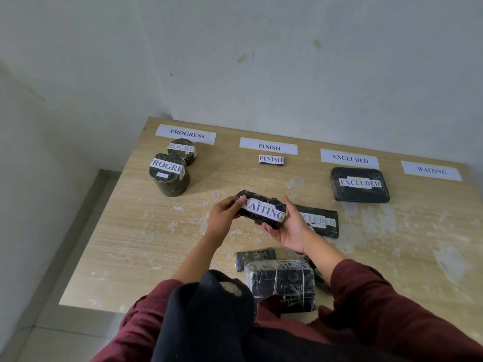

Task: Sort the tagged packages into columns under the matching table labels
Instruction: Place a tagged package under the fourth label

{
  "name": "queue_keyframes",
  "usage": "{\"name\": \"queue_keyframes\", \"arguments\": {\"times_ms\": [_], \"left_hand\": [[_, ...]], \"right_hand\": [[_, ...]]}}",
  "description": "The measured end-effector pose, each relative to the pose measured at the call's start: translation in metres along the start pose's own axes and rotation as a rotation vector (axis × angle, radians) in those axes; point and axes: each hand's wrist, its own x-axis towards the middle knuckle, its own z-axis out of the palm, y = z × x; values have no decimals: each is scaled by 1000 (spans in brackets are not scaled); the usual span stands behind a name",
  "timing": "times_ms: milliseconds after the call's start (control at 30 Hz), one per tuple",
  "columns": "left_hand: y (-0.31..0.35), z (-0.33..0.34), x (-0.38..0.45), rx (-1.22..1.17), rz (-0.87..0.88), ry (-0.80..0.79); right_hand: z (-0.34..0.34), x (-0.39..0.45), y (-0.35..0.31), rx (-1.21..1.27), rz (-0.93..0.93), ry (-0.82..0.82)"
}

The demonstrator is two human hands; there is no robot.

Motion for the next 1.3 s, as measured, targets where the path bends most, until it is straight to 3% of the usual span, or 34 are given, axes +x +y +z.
{"name": "queue_keyframes", "arguments": {"times_ms": [300, 533, 700, 867, 1100, 1300], "left_hand": [[-2, 9, 0, -39, -75, -22], [17, 74, 10, 175, -61, -214], [15, 161, 21, 318, 3, -361], [-9, 265, 27, 631, 131, -480], [-47, 406, 38, 1091, 337, -514], [-97, 477, 74, 1343, 377, -485]], "right_hand": [[-2, -10, -2, -220, -256, 145], [-44, -36, -21, 189, -413, 263], [-114, -77, -48, 341, -541, 363], [-204, -116, -85, 461, -614, 551], [-332, -142, -149, 515, -608, 669], [-408, -116, -209, 429, -531, 737]]}}
